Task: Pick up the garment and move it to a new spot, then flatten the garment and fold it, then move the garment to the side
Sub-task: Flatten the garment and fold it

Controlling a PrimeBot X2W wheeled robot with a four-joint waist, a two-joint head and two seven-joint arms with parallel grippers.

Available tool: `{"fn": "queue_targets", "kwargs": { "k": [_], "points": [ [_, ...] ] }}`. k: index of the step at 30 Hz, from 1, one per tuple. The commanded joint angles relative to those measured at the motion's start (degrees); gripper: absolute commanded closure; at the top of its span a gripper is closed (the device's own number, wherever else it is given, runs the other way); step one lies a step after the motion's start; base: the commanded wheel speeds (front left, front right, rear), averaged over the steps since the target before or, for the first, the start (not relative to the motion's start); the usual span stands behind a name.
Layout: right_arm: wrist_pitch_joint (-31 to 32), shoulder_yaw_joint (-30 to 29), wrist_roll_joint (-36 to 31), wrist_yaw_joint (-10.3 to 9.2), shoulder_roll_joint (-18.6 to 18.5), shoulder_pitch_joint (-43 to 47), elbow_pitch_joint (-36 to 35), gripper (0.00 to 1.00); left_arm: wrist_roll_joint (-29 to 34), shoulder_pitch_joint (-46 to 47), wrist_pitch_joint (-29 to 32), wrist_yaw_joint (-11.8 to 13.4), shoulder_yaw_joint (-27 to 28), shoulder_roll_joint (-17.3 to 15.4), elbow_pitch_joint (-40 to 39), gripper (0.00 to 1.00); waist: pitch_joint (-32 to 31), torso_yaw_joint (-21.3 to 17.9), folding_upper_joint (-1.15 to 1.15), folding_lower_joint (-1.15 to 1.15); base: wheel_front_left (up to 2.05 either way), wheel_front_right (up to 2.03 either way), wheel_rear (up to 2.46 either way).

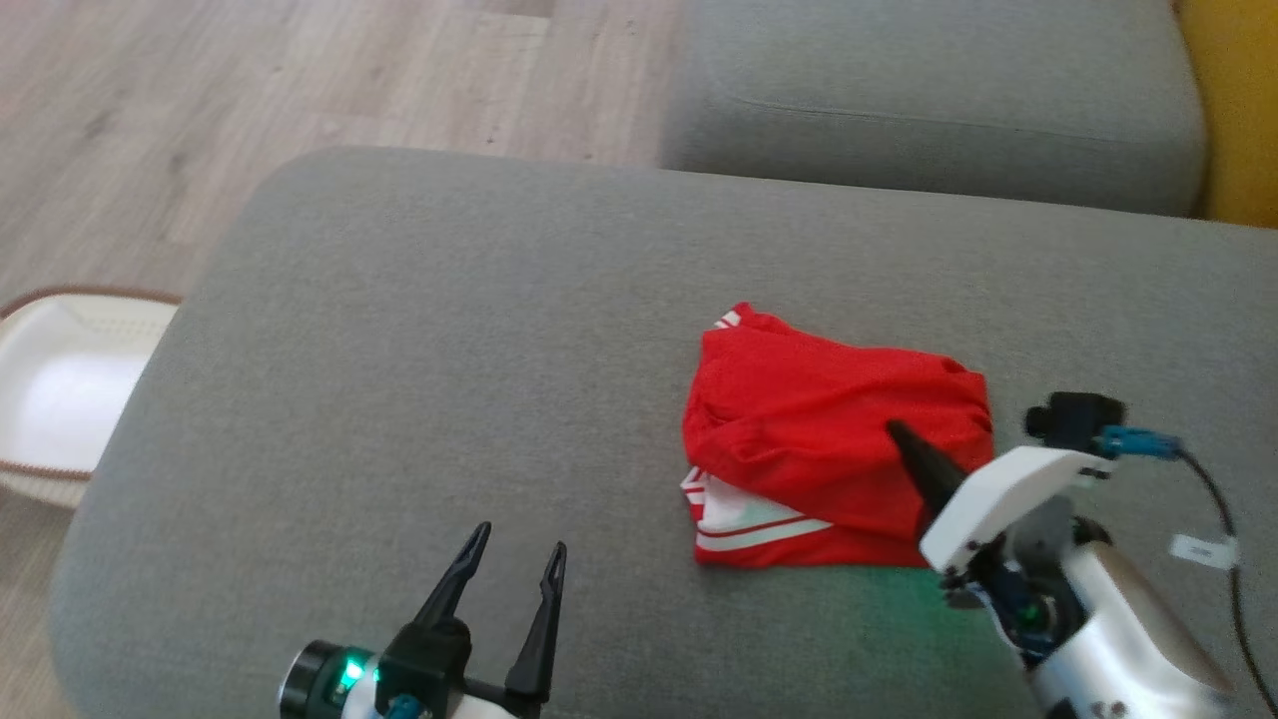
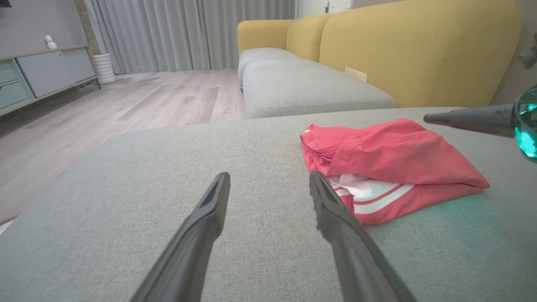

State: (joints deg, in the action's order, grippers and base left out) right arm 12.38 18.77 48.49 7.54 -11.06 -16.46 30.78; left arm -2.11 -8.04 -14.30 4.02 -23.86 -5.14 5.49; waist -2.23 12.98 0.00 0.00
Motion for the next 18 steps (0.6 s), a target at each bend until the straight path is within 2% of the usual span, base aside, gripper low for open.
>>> {"fn": "queue_targets", "kwargs": {
  "k": [1,11,15,18],
  "points": [
    [0.2,1.8,0.0,-0.05,0.8,-4.2,-0.5,1.0,-0.5,2.1,-0.7,-0.1,1.5,0.6,-1.6,0.0,0.3,1.5,0.0,0.0,0.0,0.0,0.0],
    [1.4,9.2,-3.0,-0.05,4.5,-12.1,17.7,1.0,-0.2,2.4,-0.7,-0.9,0.5,0.9,-0.4,0.0,-0.5,6.8,0.0,0.0,0.0,0.0,0.0],
    [1.1,11.7,-1.0,-0.05,6.2,-12.2,20.2,1.0,-0.2,2.0,-0.7,-0.9,0.8,0.7,-0.2,0.0,-1.0,7.4,0.0,0.0,0.0,0.0,0.0],
    [-0.2,15.1,1.9,-0.05,7.4,-11.1,18.4,1.0,-0.3,1.5,-0.7,-0.9,1.0,0.6,-0.2,0.0,-1.4,7.2,0.0,0.0,0.0,0.0,0.0]
  ]
}}
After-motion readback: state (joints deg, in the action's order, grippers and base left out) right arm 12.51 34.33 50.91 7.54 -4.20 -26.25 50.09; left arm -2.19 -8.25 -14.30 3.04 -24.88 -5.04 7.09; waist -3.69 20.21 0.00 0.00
